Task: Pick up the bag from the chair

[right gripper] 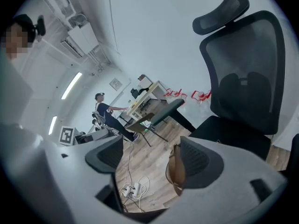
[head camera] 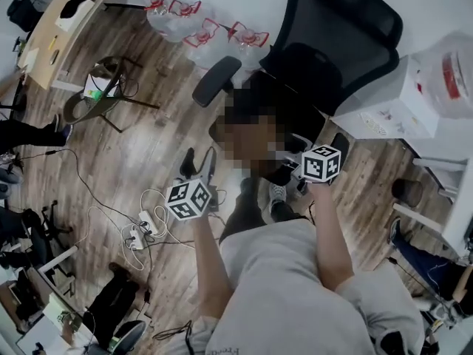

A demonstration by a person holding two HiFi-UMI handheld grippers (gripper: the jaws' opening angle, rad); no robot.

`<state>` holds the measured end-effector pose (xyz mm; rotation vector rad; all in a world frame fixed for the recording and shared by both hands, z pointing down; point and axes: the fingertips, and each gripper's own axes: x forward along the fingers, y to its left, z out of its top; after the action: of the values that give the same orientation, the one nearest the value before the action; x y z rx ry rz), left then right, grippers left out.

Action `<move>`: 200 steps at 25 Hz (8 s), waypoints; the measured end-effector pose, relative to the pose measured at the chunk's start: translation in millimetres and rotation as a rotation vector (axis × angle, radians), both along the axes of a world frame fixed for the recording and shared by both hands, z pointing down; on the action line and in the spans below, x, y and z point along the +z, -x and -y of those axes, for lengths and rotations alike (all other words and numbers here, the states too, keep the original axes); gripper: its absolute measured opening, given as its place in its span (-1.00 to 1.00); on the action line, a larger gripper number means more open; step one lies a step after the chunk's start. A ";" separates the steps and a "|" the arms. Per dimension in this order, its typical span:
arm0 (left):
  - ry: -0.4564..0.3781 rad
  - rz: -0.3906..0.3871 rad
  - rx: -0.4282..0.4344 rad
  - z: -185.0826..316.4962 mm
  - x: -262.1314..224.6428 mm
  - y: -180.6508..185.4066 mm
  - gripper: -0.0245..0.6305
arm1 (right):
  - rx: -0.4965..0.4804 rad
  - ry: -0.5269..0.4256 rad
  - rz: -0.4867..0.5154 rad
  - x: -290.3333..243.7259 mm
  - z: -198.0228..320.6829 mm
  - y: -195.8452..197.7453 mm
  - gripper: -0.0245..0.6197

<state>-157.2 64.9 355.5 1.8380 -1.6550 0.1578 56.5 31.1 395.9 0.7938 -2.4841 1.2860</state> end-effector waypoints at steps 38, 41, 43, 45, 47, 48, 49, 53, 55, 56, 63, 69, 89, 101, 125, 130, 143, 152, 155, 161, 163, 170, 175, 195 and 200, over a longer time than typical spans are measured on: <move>0.369 -0.201 0.007 14.7 264.0 2.6 -0.06 | 0.133 0.381 -0.176 241.0 30.3 -8.1 0.35; 0.373 -0.227 -0.021 22.9 290.4 7.0 -0.03 | 0.195 0.410 -0.174 267.1 33.8 -12.9 0.36; 0.375 -0.234 -0.035 29.1 304.7 7.1 -0.01 | 0.199 0.417 -0.189 282.8 34.5 -15.5 0.37; 0.384 -0.234 -0.033 35.4 318.3 6.1 0.01 | 0.184 0.419 -0.205 296.7 35.6 -15.8 0.39; 0.408 -0.239 -0.026 37.5 332.7 6.0 0.02 | 0.175 0.429 -0.209 309.1 35.3 -13.8 0.39; 0.424 -0.248 -0.024 36.9 339.9 5.5 0.04 | 0.173 0.439 -0.205 314.8 34.4 -12.2 0.39; 0.438 -0.266 -0.020 36.6 346.4 3.6 0.05 | 0.170 0.450 -0.198 319.8 33.5 -10.5 0.39; 0.479 -0.318 0.023 44.1 362.9 -11.7 0.11 | 0.151 0.475 -0.199 335.0 30.6 -5.3 0.39; 0.496 -0.302 0.052 49.2 367.9 -16.9 0.13 | 0.152 0.474 -0.219 342.5 29.6 -4.3 0.39; 0.506 -0.293 0.064 50.5 370.9 -19.3 0.13 | 0.154 0.476 -0.229 345.9 28.4 -4.1 0.39; 0.535 -0.281 0.067 53.8 385.4 -20.1 0.14 | 0.192 0.521 -0.248 360.8 21.0 0.5 0.52; 0.576 -0.248 0.118 52.0 396.7 -28.7 0.14 | 0.141 0.515 -0.314 377.5 15.4 4.7 0.57; 0.524 -0.259 0.060 48.3 409.9 -28.4 0.15 | 0.158 0.447 -0.243 395.5 13.8 12.0 0.71; 0.546 -0.276 -0.022 24.0 414.8 -39.9 0.16 | 0.054 0.459 -0.257 400.1 7.1 3.4 0.69; 0.557 -0.275 -0.058 36.8 399.4 -55.6 0.11 | -0.005 0.364 -0.282 368.4 34.5 -1.5 0.22; 0.496 -0.255 -0.102 42.5 365.9 -61.4 0.07 | -0.022 0.274 -0.288 331.1 43.6 -2.9 0.16; 0.269 -0.221 -0.005 52.4 225.0 -56.7 0.07 | 0.090 0.067 -0.201 187.8 39.7 -1.1 0.10; 0.082 -0.205 0.037 78.5 110.9 -47.7 0.04 | 0.130 -0.137 -0.175 67.5 65.6 7.4 0.06; 0.022 -0.187 0.084 92.2 69.5 -50.3 0.04 | 0.177 -0.187 -0.147 27.9 73.4 3.4 0.05; -0.052 -0.181 0.129 100.0 8.1 -46.4 0.04 | 0.204 -0.262 -0.114 -32.6 78.7 6.0 0.05; -0.077 -0.185 0.134 101.2 -8.3 -45.6 0.03 | 0.198 -0.285 -0.109 -50.3 82.0 6.8 0.05; -0.149 -0.188 0.222 110.9 -62.1 -18.7 0.01 | 0.217 -0.371 -0.059 -111.0 86.9 31.8 -0.01; -0.197 -0.161 0.270 107.9 -91.7 -5.7 0.00 | 0.218 -0.428 -0.057 -140.3 82.7 46.1 -0.03; -0.242 -0.143 0.314 102.0 -117.9 -20.6 -0.04 | 0.259 -0.460 -0.087 -164.9 69.4 32.7 -0.04; -0.276 -0.105 0.287 116.5 -132.3 -22.0 -0.04 | 0.220 -0.499 -0.062 -176.5 94.4 32.9 -0.04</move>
<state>-135.2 -51.6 223.2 2.2470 -1.3894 -0.0478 23.7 -63.4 219.3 1.2236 -2.7608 0.6753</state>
